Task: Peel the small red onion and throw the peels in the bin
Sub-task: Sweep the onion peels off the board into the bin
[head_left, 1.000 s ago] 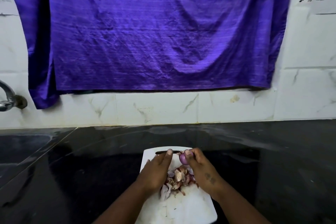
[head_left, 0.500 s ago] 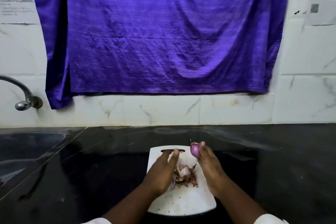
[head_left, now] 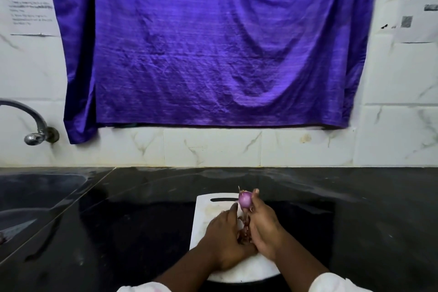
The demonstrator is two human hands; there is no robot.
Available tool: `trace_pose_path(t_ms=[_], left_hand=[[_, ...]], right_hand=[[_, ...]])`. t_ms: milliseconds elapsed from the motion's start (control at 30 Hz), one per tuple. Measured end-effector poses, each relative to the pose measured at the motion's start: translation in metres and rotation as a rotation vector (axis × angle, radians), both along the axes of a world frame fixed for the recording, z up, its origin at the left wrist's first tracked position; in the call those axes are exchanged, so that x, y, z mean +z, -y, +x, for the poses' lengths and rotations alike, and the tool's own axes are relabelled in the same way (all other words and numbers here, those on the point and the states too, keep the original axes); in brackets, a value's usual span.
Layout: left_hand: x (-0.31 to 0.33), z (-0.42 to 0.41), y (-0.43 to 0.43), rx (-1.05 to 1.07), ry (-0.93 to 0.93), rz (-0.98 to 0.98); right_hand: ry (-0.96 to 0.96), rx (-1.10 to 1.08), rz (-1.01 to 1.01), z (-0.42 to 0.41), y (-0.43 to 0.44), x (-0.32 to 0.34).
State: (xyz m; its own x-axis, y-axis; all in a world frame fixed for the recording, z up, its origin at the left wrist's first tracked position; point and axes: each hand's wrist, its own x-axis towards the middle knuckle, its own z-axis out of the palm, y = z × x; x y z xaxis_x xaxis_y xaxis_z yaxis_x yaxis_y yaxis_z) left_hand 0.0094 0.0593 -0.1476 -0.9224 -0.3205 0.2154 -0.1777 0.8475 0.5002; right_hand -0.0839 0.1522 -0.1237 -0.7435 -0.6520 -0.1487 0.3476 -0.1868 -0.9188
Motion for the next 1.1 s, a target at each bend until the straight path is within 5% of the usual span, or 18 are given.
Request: trace_pose_path(t_ms=[367, 1100], left_hand=[[0.001, -0.002, -0.015, 0.047, 0.062, -0.457], [0.019, 0.021, -0.032, -0.043, -0.011, -0.273]], right_hand=[[0.009, -0.109, -0.041, -0.011, -0.004, -0.006], [0.351, -0.156, -0.235, 0.028, -0.032, 0.018]])
